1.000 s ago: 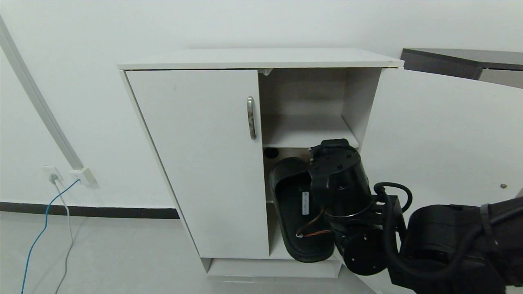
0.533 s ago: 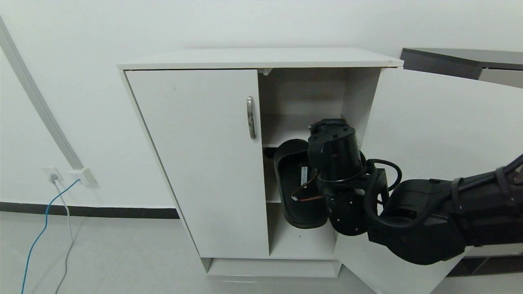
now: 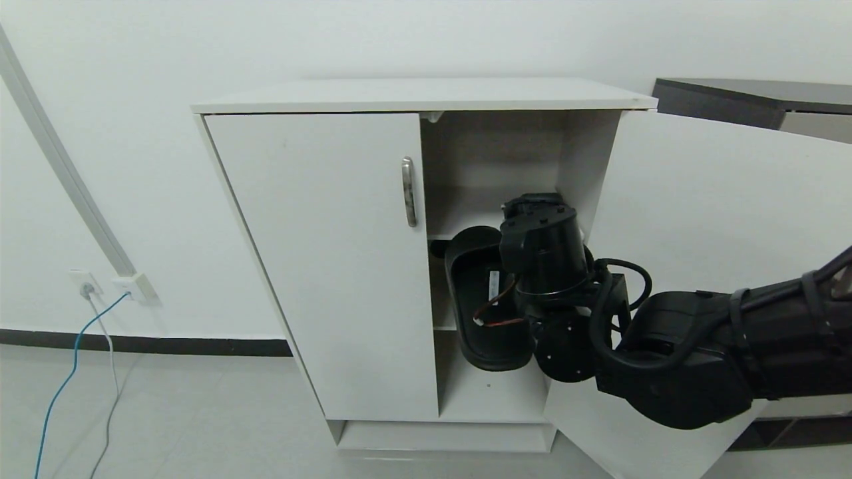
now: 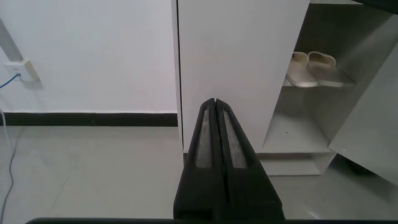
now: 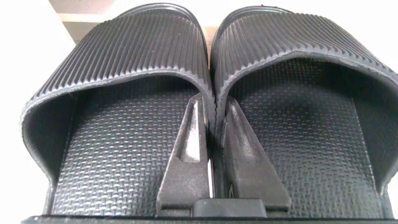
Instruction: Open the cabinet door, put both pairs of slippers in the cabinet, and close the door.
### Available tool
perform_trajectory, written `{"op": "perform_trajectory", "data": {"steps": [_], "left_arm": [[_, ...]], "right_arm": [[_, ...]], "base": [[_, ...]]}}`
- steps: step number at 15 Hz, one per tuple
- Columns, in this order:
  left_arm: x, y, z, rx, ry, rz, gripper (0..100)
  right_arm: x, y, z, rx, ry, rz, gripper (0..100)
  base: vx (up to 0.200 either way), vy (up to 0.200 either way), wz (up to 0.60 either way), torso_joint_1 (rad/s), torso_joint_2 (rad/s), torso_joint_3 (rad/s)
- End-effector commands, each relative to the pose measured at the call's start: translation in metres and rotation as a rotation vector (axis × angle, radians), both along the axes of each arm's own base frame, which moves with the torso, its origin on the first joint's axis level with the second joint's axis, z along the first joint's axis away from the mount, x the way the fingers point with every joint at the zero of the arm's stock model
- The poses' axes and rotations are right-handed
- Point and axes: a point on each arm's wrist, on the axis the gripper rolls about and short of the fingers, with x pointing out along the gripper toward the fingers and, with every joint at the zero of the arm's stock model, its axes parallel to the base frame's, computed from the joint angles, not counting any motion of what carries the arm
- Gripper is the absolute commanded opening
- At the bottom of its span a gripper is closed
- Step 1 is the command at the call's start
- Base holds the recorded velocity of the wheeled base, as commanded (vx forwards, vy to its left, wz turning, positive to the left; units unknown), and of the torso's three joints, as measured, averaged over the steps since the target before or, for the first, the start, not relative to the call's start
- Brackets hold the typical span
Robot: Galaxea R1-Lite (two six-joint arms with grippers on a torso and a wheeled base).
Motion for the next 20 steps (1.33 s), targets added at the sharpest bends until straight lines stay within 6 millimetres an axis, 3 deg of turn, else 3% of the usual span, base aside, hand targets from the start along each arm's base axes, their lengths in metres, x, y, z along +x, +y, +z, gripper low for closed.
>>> {"op": "perform_trajectory", "data": {"steps": [1, 9, 16, 20], "left_arm": [[0.0, 0.0, 0.0, -0.001, 0.0, 0.001, 0], [0.0, 0.0, 0.0, -0.002, 0.0, 0.001, 0], [0.0, 0.0, 0.0, -0.004, -0.001, 0.002, 0], [0.0, 0.0, 0.0, -0.004, -0.001, 0.002, 0]], "right_arm": [[0.0, -0.001, 0.001, 0.001, -0.001, 0.0, 0], [-0.001, -0.001, 0.002, 0.005, -0.003, 0.0, 0], [0.001, -0.002, 0.0, -0.001, 0.002, -0.003, 0], [0.021, -0.004, 0.004, 0.011, -0.005, 0.008, 0]], "base": [[0.2, 0.0, 0.0, -0.002, 0.0, -0.002], [0.2, 0.0, 0.0, 0.002, 0.01, 0.002], [0.0, 0.0, 0.0, 0.0, 0.0, 0.0], [0.0, 0.0, 0.0, 0.0, 0.0, 0.0]]}}
